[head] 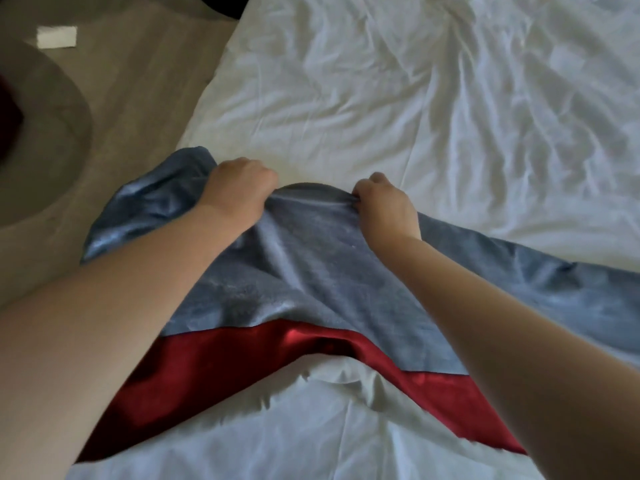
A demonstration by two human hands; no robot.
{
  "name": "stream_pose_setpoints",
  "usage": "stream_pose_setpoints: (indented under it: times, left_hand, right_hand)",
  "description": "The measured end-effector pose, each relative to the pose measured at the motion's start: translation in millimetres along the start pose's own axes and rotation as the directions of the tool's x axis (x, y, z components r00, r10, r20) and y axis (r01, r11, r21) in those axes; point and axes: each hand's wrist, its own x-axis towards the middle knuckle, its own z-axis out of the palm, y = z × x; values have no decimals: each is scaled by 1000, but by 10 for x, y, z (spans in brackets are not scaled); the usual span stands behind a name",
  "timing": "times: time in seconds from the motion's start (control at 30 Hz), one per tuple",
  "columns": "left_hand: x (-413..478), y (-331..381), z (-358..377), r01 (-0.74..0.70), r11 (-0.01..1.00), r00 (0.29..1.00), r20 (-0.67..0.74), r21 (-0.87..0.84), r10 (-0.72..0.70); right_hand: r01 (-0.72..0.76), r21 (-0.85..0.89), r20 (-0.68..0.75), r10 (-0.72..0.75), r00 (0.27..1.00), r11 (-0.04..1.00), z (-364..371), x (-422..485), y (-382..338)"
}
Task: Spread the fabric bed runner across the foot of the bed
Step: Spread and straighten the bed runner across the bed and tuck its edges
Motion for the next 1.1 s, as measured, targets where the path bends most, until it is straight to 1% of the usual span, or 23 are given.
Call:
stream_pose_setpoints:
  times: [0.07,0.13,0.2,0.27,0.37,0.4,0.47,0.53,0.6,0.67,0.7,0.8,0.87,0.97,1.03,1.1]
  left_hand:
    - [9,-169,-1,52,998,999,-3,39,-52]
    - [-6,-292,12,137,989,991,1,49,-137]
    - [-48,-314,23,196,980,981,4,42,-196]
    - [-88,-259,37,203,979,979,-16,-6,-203]
    - [-74,-75,27,122,986,988,-78,-111,-132]
    - [-37,13,13,80,988,991,-98,-133,-94]
    - [61,233,-20,-2,985,991,-129,-173,-21]
    - [165,509,-50,-80,976,988,-146,-201,51]
    - [278,815,-77,-141,969,985,-126,-205,117]
    - [405,1116,-108,-174,966,984,-66,-191,164]
    - [466,1251,-124,-182,966,983,-36,-182,178]
    - [618,1485,-158,-161,975,985,36,-152,168]
    - [685,1487,-167,-141,982,986,75,-127,151]
    - [778,1375,-174,-140,989,989,50,-48,142]
    - [848,1227,-141,-117,993,992,46,21,116]
    - [908,1040,-109,-76,994,993,100,76,68]
  right_hand:
    - [66,46,-19,-65,998,997,-9,28,-117]
    - [128,91,-7,-128,992,988,0,35,-220]
    - [149,120,7,-151,989,982,24,8,-253]
    - [139,119,-5,-139,990,983,50,-50,-168]
    - [93,54,-73,-89,993,994,62,-151,220]
    - [58,38,-99,-54,994,998,55,-184,407]
    - [-64,42,-127,69,990,997,17,-268,820]
    - [-192,26,-80,193,978,981,-36,-401,1255]
    - [-282,-54,23,284,959,958,-107,-578,1661]
    - [-322,-128,89,334,938,938,-172,-758,1987]
    - [-332,-145,91,346,934,932,-197,-830,2106]
    - [-317,-161,35,326,945,935,-240,-913,2289]
    - [-297,-131,-12,298,954,946,-243,-876,2309]
    - [-287,-71,-38,285,958,955,-254,-761,2257]
    - [-230,-51,-14,230,973,972,-253,-697,2162]
    - [-142,-16,0,142,990,990,-243,-654,2036]
